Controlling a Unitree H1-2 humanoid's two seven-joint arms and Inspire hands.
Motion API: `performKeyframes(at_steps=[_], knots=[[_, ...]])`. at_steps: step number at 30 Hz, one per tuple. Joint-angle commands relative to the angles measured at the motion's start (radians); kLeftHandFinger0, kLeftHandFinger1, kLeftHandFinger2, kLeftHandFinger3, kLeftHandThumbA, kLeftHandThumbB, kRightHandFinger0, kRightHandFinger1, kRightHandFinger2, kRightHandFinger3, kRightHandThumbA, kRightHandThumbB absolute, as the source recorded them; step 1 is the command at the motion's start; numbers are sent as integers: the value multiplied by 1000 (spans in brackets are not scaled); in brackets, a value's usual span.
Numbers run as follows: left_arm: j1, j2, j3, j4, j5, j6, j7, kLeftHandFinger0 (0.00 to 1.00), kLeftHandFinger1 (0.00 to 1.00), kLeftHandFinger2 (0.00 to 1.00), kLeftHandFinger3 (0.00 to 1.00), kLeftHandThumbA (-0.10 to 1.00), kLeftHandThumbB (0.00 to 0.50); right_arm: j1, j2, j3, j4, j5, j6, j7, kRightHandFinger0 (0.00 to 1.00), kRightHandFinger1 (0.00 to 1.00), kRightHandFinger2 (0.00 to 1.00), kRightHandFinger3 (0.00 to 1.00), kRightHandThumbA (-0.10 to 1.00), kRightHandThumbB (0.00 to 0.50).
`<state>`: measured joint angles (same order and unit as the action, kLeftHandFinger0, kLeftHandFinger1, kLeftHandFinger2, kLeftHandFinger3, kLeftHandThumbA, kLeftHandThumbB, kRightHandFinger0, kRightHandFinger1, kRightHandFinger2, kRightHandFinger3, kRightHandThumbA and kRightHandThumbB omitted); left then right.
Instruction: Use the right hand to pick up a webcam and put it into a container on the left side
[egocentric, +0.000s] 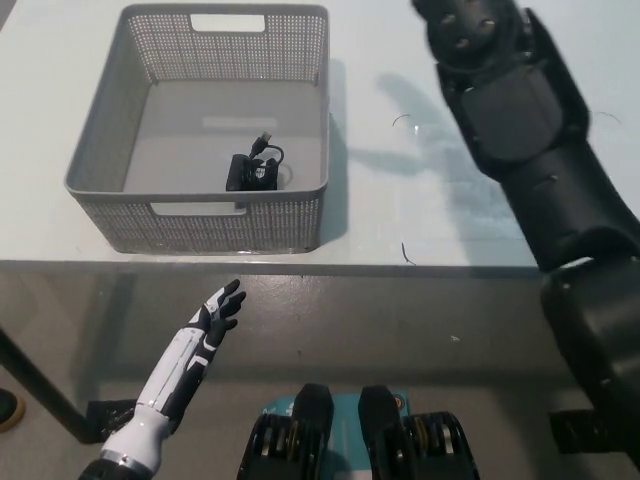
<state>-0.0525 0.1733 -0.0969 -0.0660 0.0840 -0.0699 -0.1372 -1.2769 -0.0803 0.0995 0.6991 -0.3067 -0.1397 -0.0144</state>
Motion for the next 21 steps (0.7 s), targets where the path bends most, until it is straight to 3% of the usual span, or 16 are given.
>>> performKeyframes(at_steps=[1,5,8,11,15,21], knots=[[3,12,7,-9,-18,-34,-13,1000,1000,1000,1000,1000,124,89,-78,-138,-442,218,150,92,1000,1000,1000,1000,1000,404],[1,13,10,-5,-17,-31,-10,1000,1000,1000,1000,1000,118,228,-97,-179,-711,290,216,106,1000,1000,1000,1000,1000,380],[4,17,14,-9,-14,-22,-7,1000,1000,1000,1000,1000,105,376,-111,-212,-943,396,271,111,1000,1000,1000,1000,1000,406],[10,19,16,5,-16,-37,-7,1000,1000,1000,1000,1000,105,525,-115,-235,-1104,501,282,98,1000,1000,1000,1000,1000,393],[10,19,24,14,-25,-35,-5,1000,1000,1000,1000,1000,105,740,-143,-229,-1258,573,241,89,1000,1000,1000,1000,1000,426],[18,18,33,21,-30,-45,3,1000,1000,1000,1000,1000,107,1085,-156,-186,-1314,619,98,104,1000,1000,1000,1000,1000,382]])
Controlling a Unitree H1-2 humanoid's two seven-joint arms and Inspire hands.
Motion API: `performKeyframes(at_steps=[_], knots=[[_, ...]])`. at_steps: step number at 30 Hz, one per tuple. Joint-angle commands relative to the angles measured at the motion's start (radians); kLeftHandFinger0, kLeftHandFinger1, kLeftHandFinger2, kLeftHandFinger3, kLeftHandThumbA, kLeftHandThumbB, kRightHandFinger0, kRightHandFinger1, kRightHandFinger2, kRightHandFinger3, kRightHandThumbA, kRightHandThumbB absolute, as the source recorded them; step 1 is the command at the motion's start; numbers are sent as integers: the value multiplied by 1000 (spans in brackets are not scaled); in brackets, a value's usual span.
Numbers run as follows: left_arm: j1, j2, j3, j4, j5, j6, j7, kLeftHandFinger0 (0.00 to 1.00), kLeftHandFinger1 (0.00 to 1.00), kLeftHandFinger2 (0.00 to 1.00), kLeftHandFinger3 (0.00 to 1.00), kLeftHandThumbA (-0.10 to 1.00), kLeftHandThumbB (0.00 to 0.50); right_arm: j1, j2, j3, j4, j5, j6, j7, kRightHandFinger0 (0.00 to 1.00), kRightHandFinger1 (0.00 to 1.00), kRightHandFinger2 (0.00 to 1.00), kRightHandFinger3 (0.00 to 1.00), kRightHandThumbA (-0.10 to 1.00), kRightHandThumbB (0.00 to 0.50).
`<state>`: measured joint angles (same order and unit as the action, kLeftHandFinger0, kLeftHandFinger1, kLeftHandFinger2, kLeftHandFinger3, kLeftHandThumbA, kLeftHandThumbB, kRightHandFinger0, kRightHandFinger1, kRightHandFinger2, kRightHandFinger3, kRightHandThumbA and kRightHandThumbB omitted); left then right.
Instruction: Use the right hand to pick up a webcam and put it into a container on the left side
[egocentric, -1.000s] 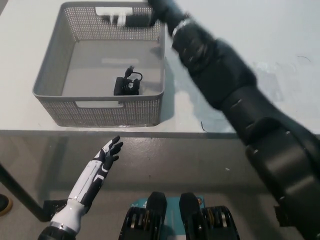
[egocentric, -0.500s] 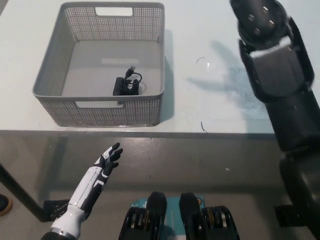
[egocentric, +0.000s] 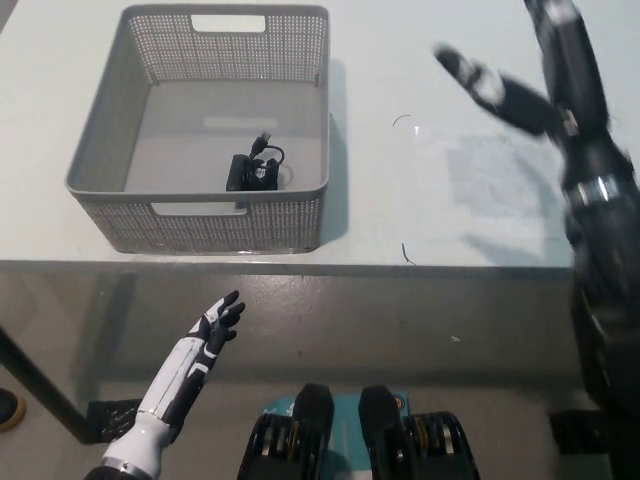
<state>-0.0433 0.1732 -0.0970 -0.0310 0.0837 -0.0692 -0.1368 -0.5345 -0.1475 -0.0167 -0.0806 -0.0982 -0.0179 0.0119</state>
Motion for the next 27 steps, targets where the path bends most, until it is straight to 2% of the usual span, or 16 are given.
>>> performKeyframes(at_steps=[1,2,3,4,5,9,10,14,18,20,24,27], knots=[[8,18,34,-11,-30,-48,3,1000,1000,1000,1000,1000,106,356,-90,-66,-529,409,-31,80,1000,1000,1000,1000,1000,381],[10,19,34,-5,-35,-54,0,1000,1000,1000,1000,1000,111,419,-89,-59,-512,426,-47,92,1000,1000,1000,1000,1000,364],[12,19,34,-3,-40,-57,-3,1000,1000,1000,1000,1000,108,463,-90,-55,-466,442,-94,114,1000,1000,1000,1000,1000,381],[15,19,33,-4,-41,-59,-5,1000,1000,1000,1000,1000,102,501,-94,-55,-433,467,-116,136,1000,1000,1000,1000,1000,370],[16,18,33,-6,-45,-57,-6,1000,1000,1000,1000,1000,98,524,-91,-56,-425,470,-109,138,1000,1000,1000,1000,1000,383],[21,18,40,-1,-51,-62,-3,1000,1000,1000,1000,1000,93,592,-77,-54,-343,523,-127,176,1000,1000,1000,1000,1000,380],[24,18,45,-2,-59,-59,-3,1000,1000,1000,1000,1000,96,609,-70,-51,-319,516,-122,178,1000,1000,1000,1000,1000,413],[50,11,55,-5,-68,-61,3,1000,1000,1000,1000,1000,94,648,-55,-34,-240,488,-131,200,1000,1000,1000,1000,1000,417],[89,2,59,-6,-79,-76,-2,1000,1000,1000,1000,1000,96,676,-42,-18,-141,477,-142,232,1000,1000,1000,1000,1000,362],[102,-2,68,10,-92,-97,-5,1000,1000,1000,1000,1000,82,666,-29,-15,-57,467,-149,242,1000,1000,1000,1000,1000,340],[132,-7,80,9,-95,-95,4,1000,1000,1000,1000,1000,107,647,-13,-6,51,448,-172,256,1000,1000,1000,1000,1000,292],[146,-8,83,14,-98,-101,6,1000,1000,1000,1000,1000,118,640,-5,-8,87,451,-165,258,1000,1000,1000,1000,1000,310]])
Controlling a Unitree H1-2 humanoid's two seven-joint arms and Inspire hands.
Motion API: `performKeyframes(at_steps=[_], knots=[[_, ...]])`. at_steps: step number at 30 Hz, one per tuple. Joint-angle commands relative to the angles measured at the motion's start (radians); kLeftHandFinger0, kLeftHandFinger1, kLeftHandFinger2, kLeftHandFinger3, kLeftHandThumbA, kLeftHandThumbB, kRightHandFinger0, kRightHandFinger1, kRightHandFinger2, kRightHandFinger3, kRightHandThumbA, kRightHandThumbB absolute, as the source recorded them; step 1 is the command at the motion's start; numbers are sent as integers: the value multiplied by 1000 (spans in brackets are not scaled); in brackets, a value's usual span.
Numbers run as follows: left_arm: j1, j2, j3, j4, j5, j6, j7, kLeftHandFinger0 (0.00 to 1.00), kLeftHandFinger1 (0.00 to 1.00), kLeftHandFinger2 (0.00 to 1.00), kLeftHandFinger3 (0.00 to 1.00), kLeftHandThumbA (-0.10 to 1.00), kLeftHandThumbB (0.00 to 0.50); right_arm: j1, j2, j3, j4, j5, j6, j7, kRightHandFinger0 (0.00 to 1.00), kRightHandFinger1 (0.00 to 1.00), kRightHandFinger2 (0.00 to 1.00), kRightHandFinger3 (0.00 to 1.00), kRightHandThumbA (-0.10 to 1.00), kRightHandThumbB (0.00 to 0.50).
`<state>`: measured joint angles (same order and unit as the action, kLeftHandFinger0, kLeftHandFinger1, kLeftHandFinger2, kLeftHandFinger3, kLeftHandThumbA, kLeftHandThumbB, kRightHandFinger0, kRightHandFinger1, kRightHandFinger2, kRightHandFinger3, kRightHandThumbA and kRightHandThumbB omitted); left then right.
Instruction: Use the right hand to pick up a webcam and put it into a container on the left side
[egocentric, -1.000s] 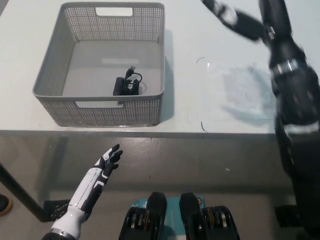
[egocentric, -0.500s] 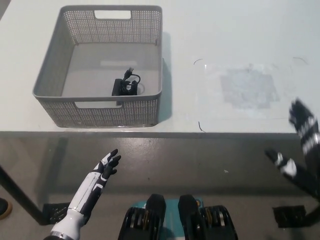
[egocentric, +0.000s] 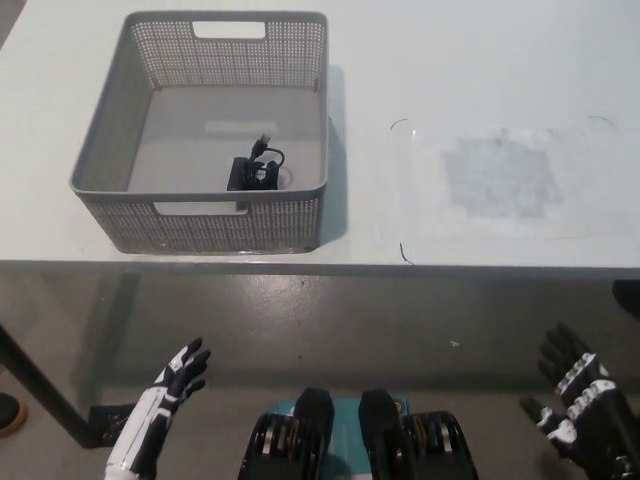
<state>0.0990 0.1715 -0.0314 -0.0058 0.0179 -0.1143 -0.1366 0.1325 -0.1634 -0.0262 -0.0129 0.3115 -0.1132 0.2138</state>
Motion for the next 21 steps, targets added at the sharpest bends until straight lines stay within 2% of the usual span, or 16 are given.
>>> performKeyframes(at_steps=[1,9,12,14,16,18,21], knots=[[6,-6,19,-7,-32,-60,6,1000,1000,1000,1000,1000,119,-35,11,0,40,42,-76,61,1000,1000,1000,1000,1000,318],[12,-17,26,-7,-30,-60,10,1000,1000,1000,1000,1000,100,-51,11,-9,73,68,-72,86,1000,1000,1000,1000,1000,288],[10,-18,29,-6,-29,-56,9,1000,1000,1000,1000,1000,113,-53,12,-9,79,66,-79,91,1000,1000,1000,1000,1000,278],[6,-18,31,-2,-29,-59,8,1000,1000,1000,1000,1000,117,-56,12,-9,84,61,-84,92,1000,1000,1000,1000,1000,280],[4,-19,33,3,-29,-64,7,1000,1000,1000,1000,1000,115,-55,13,-9,78,53,-74,84,1000,1000,1000,1000,1000,303],[3,-20,35,5,-31,-65,7,1000,1000,1000,1000,1000,114,-56,10,-6,74,56,-70,91,1000,1000,1000,1000,1000,275],[1,-19,38,9,-33,-72,5,1000,1000,1000,1000,999,101,-62,11,-5,75,60,-66,92,1000,1000,1000,1000,1000,269]])
